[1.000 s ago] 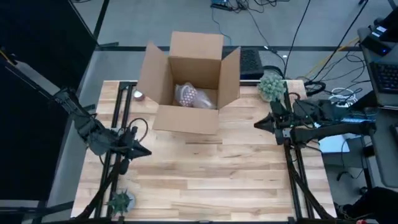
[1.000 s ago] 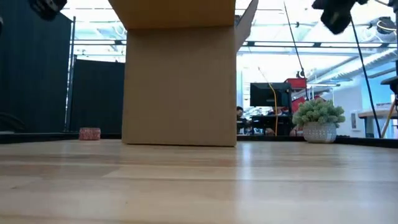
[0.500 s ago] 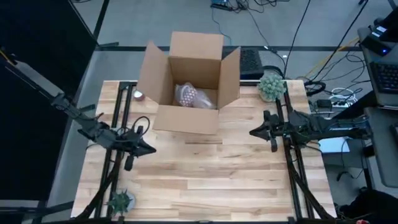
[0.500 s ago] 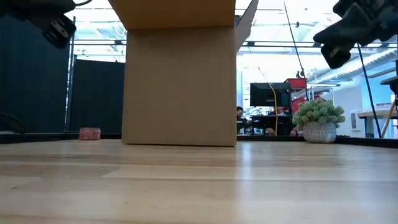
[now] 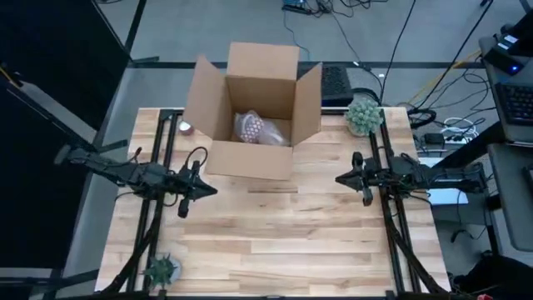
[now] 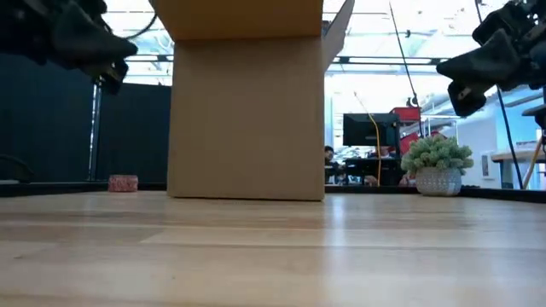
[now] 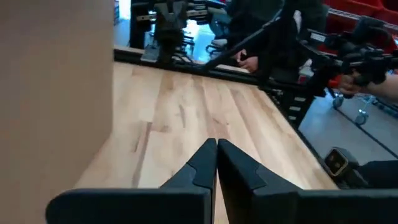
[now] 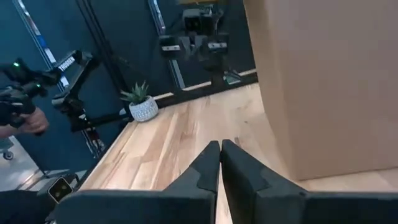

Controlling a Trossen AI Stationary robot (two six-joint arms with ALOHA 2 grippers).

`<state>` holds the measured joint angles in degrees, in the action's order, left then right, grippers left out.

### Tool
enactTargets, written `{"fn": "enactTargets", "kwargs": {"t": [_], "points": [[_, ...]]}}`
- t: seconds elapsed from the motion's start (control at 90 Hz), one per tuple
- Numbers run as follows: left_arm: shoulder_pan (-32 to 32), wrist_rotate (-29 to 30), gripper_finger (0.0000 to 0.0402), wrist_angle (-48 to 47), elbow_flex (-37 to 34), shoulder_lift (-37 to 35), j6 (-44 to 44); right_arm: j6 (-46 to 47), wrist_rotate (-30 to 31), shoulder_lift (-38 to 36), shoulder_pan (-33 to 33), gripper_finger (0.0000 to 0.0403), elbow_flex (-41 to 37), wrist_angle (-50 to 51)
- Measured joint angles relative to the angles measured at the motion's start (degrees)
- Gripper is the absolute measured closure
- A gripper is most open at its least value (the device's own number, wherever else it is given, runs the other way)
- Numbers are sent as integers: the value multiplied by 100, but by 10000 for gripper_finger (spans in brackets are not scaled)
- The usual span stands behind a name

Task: Wrap mug
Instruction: Return to Home Position

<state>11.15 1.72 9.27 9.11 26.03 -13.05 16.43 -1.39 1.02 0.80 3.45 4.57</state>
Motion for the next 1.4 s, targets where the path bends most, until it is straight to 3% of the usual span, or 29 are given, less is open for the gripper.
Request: {"fn": "enactTargets", "kwargs": {"t": [0.1, 0.356, 0.6, 0.756, 0.933, 1.4], "points": [[-222, -94, 401, 64, -110, -11, -157, 3, 82, -74, 0, 403, -69, 7], [-363, 971, 401, -266, -130, -7, -390, 371, 97, -66, 11, 403, -69, 14], [-358, 891, 401, -180, -128, -3, -142, -121, 164, -88, 7, 403, -67, -122], [-358, 702, 401, 175, -262, -3, 12, -559, 461, -88, 7, 403, -264, -926], [-362, 273, 401, 887, -717, -11, -1, -715, 590, -67, 7, 403, -266, -613], [-974, 281, 401, 762, -867, -439, 66, -614, 372, 114, 7, 403, -266, -568]]}}
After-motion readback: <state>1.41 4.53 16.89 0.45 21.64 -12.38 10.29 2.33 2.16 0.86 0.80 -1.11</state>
